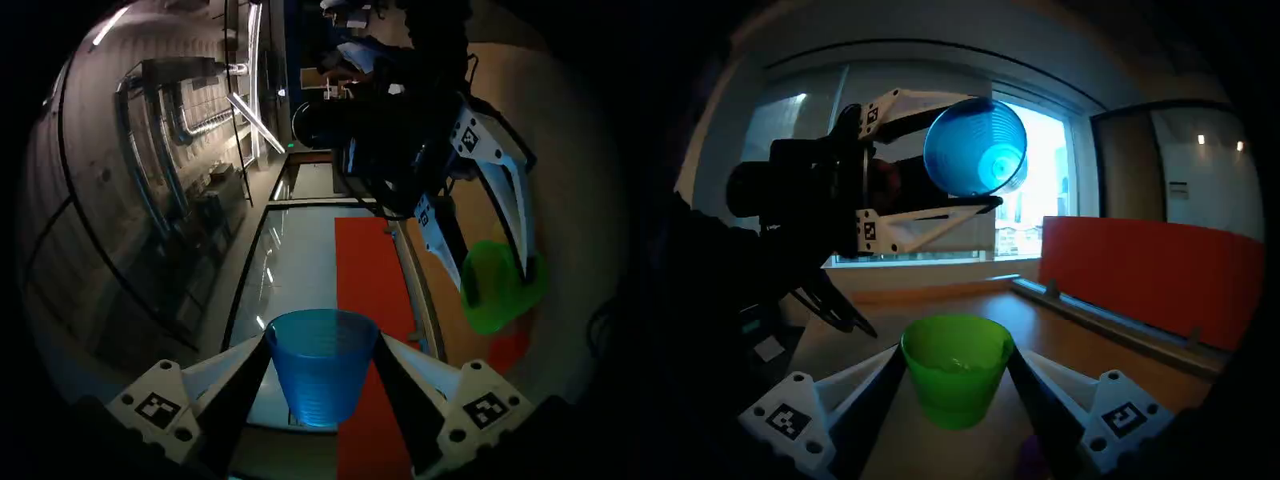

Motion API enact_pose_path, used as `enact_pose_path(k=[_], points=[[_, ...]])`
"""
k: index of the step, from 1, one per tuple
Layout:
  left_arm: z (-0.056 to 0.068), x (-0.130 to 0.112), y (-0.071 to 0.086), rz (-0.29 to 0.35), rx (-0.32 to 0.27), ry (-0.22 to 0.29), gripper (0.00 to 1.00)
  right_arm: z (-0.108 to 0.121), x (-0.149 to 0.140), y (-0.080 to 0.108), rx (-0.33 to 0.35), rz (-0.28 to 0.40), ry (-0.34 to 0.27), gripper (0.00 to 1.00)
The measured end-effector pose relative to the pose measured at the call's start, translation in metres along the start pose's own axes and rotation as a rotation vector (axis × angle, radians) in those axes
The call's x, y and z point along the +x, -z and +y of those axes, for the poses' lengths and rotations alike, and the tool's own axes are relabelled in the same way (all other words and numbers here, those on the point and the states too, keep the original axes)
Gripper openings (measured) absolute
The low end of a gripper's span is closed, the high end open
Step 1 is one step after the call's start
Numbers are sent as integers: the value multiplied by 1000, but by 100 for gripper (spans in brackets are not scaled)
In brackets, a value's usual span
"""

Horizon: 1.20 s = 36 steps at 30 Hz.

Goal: Pour water

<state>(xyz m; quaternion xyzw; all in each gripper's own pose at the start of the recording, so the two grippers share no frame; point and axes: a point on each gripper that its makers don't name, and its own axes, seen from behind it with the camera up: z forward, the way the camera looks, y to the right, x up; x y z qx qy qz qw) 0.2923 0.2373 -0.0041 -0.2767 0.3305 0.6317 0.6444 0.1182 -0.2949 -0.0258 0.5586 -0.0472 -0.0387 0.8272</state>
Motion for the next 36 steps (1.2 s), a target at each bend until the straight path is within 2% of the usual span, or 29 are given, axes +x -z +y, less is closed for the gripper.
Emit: enact_pose_path(k=[11,20,26,36], points=[[-2,-5,-2,-6,3,16,86,0,0,1,-3,1,0,90],[-2,-18,0,-36,14,85,86,-1,1,4,-6,4,0,91],[1,-25,1,-45,18,179,86,-1,2,5,-8,8,0,91],[1,-37,3,-43,33,401,86,0,3,6,-15,11,2,91]])
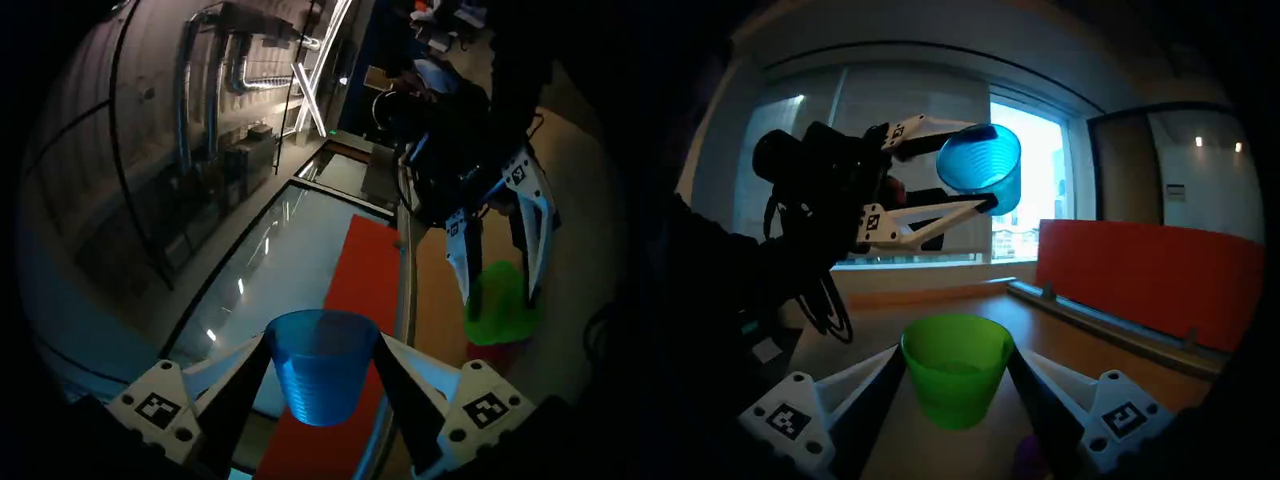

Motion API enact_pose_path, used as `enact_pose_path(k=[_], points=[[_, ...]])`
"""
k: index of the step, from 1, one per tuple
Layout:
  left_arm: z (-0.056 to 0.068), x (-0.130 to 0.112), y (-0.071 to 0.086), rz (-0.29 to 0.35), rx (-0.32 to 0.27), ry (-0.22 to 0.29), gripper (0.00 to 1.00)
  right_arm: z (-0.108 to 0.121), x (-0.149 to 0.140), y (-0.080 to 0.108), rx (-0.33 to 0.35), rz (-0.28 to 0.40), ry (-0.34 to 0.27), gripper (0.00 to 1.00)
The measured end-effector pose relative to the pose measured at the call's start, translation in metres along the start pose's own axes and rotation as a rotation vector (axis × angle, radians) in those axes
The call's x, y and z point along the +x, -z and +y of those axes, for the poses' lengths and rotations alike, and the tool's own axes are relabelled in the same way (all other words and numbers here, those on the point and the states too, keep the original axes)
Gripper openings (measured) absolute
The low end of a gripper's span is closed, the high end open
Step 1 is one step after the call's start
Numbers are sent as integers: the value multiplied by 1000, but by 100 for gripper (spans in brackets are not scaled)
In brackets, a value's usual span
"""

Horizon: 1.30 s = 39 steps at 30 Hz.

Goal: Pour water

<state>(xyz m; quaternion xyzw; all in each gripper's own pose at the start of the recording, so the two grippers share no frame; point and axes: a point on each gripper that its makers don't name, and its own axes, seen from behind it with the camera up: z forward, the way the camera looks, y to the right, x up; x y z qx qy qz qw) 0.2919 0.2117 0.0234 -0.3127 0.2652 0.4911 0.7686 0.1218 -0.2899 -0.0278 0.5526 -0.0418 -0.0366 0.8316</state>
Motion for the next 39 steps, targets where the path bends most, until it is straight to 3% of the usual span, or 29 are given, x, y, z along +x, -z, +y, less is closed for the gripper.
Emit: enact_pose_path(k=[11,18,33,36,39], points=[[-1,-13,4,-13,15,250,86,1,2,1,-4,4,5,91],[1,-29,1,-58,20,491,86,0,4,3,-6,8,7,91],[1,-39,1,-60,21,929,86,3,11,6,-21,23,10,91],[2,-40,-2,-60,15,1010,86,3,11,6,-23,24,10,90],[3,-41,-4,-58,10,1061,86,4,11,7,-23,26,7,91]])
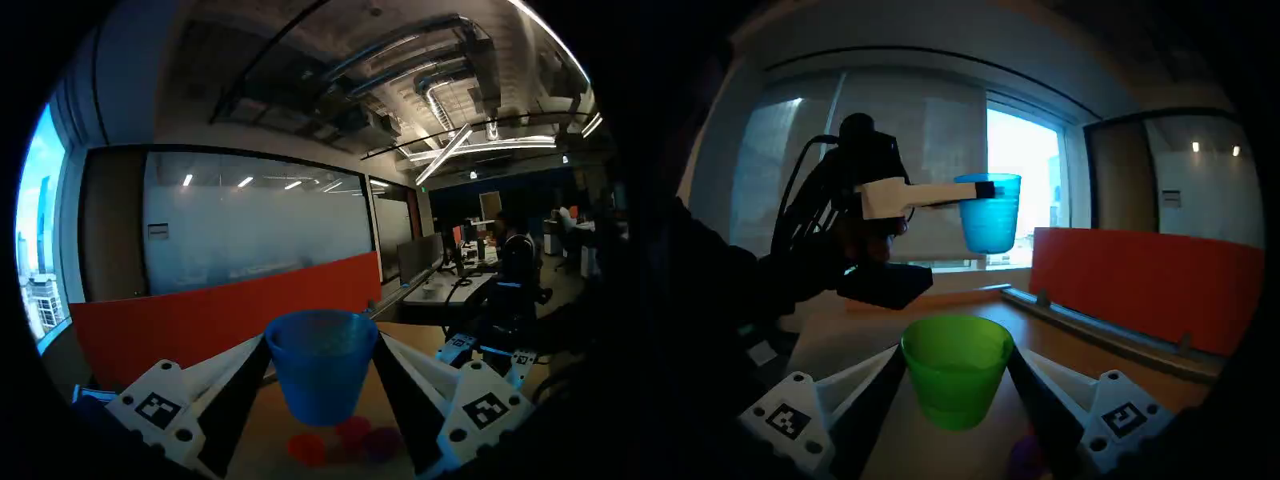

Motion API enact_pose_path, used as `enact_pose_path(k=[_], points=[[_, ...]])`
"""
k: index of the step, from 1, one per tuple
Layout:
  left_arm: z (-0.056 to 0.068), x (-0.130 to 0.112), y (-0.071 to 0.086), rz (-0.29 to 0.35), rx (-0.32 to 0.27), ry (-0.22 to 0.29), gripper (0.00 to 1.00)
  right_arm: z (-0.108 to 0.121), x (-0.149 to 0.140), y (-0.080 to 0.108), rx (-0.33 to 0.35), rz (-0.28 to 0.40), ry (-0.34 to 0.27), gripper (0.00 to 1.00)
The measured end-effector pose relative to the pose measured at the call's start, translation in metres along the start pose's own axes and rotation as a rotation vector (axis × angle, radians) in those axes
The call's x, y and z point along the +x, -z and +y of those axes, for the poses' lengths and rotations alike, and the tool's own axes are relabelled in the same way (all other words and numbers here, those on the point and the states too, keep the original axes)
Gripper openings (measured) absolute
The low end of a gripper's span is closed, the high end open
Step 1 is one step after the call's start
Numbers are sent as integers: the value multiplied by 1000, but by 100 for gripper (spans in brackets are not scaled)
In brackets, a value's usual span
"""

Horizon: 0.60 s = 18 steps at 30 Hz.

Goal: Pour water

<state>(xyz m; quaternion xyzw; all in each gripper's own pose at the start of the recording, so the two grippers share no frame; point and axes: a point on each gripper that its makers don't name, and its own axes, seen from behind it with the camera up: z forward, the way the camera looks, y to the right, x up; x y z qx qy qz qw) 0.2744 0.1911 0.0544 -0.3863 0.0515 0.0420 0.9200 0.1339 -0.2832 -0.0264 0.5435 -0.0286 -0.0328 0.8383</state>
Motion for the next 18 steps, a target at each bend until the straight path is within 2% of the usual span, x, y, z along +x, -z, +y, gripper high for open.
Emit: enact_pose_path(k=[8,18], points=[[3,-1,0,-7,-7,15,86,1,0,1,-3,3,-7,90],[1,-17,4,-39,-5,32,86,1,1,5,-10,-3,-8,91]])
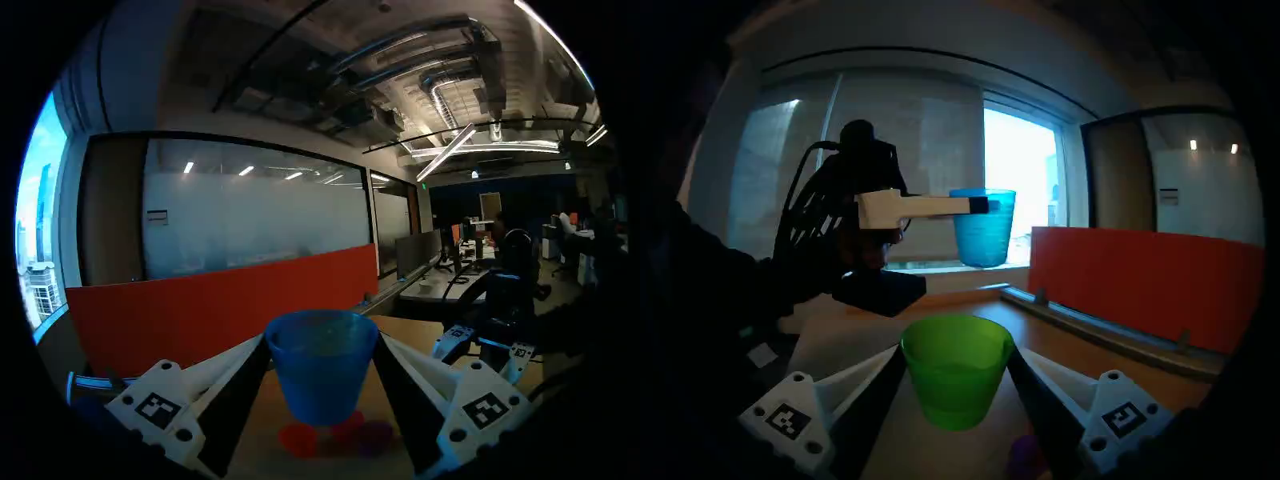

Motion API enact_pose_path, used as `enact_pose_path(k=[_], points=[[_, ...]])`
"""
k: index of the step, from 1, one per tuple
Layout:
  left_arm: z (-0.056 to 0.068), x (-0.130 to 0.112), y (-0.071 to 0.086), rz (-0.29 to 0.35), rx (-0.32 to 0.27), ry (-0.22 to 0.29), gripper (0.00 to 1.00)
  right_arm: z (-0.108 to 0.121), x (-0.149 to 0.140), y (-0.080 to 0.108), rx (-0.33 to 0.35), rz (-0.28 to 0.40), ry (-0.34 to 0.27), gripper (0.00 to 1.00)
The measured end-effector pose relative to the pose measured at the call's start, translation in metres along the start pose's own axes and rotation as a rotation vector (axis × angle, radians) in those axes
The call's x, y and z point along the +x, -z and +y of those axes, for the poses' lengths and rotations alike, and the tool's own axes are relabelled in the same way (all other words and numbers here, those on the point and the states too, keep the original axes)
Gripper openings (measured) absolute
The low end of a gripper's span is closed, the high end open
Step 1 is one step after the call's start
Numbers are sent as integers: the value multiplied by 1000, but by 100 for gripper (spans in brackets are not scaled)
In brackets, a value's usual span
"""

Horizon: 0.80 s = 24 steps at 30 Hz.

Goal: Pour water

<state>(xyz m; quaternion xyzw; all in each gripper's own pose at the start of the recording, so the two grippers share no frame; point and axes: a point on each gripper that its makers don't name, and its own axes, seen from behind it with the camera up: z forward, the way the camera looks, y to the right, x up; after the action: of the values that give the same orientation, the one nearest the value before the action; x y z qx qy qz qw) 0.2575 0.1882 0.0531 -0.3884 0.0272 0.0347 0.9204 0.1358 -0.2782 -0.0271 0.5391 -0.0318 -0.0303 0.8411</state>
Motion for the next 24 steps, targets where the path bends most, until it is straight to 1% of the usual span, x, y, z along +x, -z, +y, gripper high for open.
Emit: enact_pose_path(k=[5,11,18,24], points=[[0,-15,5,-24,4,1,86,2,0,6,-9,-7,-5,91],[5,-34,12,-41,-2,3,86,6,-5,15,-27,-26,-10,91],[15,-55,19,-66,-20,23,86,10,-12,26,-47,-48,-11,91],[22,-68,24,-77,-29,27,86,14,-18,38,-67,-59,-14,91]])
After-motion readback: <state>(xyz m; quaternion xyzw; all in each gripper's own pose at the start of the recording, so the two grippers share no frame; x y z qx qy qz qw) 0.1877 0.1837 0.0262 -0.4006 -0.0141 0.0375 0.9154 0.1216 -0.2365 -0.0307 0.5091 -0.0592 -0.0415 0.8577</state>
